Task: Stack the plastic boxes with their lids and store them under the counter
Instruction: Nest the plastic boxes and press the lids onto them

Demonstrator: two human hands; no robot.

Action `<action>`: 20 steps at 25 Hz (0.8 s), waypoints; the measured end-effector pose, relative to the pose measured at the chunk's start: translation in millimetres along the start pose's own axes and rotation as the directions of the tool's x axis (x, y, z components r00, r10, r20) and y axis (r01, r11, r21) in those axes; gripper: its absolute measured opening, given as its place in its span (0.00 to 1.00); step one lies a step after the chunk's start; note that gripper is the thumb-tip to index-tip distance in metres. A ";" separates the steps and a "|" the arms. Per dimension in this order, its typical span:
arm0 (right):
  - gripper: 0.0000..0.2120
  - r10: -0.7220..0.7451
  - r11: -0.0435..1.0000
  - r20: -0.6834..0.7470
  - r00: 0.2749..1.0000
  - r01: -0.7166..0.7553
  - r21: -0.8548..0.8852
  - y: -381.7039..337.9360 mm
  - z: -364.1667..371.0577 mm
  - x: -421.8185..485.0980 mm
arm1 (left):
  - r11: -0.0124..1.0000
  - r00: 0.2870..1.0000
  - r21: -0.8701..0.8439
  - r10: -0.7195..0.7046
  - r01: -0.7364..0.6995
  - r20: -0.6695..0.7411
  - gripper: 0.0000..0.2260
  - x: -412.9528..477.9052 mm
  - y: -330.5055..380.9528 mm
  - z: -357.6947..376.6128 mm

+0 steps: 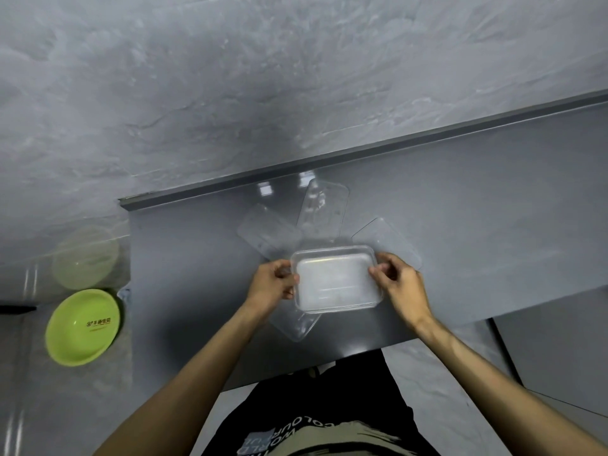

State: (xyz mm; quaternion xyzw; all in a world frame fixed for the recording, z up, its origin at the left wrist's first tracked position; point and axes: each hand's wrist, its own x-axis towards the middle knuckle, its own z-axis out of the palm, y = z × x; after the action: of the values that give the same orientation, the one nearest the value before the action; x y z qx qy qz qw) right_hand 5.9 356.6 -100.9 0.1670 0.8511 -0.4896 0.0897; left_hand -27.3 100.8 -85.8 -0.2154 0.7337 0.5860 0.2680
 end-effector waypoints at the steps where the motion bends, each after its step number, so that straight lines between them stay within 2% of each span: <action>1: 0.15 0.050 0.999 -0.008 0.999 -0.050 0.013 3.1 1.3 2.4 | 0.999 1.000 0.036 0.012 -0.012 0.005 0.13 0.6 -2.0 4.0; 3: 0.12 0.057 0.996 -0.032 0.998 -0.059 -0.069 8.7 4.3 5.4 | 0.994 0.999 0.101 0.036 -0.036 -0.004 0.16 3.3 -6.3 10.9; 5: 0.14 0.047 0.979 -0.041 0.998 -0.054 -0.195 13.6 7.3 7.0 | 0.974 0.996 0.217 0.079 -0.068 -0.040 0.18 4.8 -10.2 15.5; 8: 0.17 0.036 0.947 -0.008 0.999 -0.037 -0.318 15.2 12.0 13.6 | 0.840 0.977 0.520 0.209 -0.156 -0.044 0.16 4.2 -14.9 18.4; 10: 0.18 0.016 0.937 0.016 1.000 -0.009 -0.349 15.2 14.6 17.8 | 0.744 0.961 0.641 0.273 -0.190 -0.033 0.15 5.2 -14.4 19.1; 12: 0.18 0.000 0.932 0.027 1.000 0.010 -0.362 16.7 15.7 19.6 | 0.701 0.951 0.684 0.306 -0.203 -0.031 0.13 7.9 -12.5 19.5; 16: 0.19 -0.020 0.917 0.037 0.999 0.033 -0.399 17.9 17.5 20.1 | 0.682 0.957 0.699 0.291 -0.215 0.010 0.13 12.5 -15.0 17.1; 20: 0.18 -0.046 0.842 0.037 0.998 0.059 -0.536 19.7 17.4 22.1 | 0.653 0.956 0.724 0.292 -0.221 0.028 0.17 15.1 -24.3 15.4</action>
State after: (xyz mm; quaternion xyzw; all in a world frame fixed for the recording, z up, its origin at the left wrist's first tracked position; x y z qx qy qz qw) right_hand -7.4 355.1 -132.5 0.1064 0.9572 -0.2363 0.1287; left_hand -21.4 110.5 -116.2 -0.0137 0.9384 0.2729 0.2115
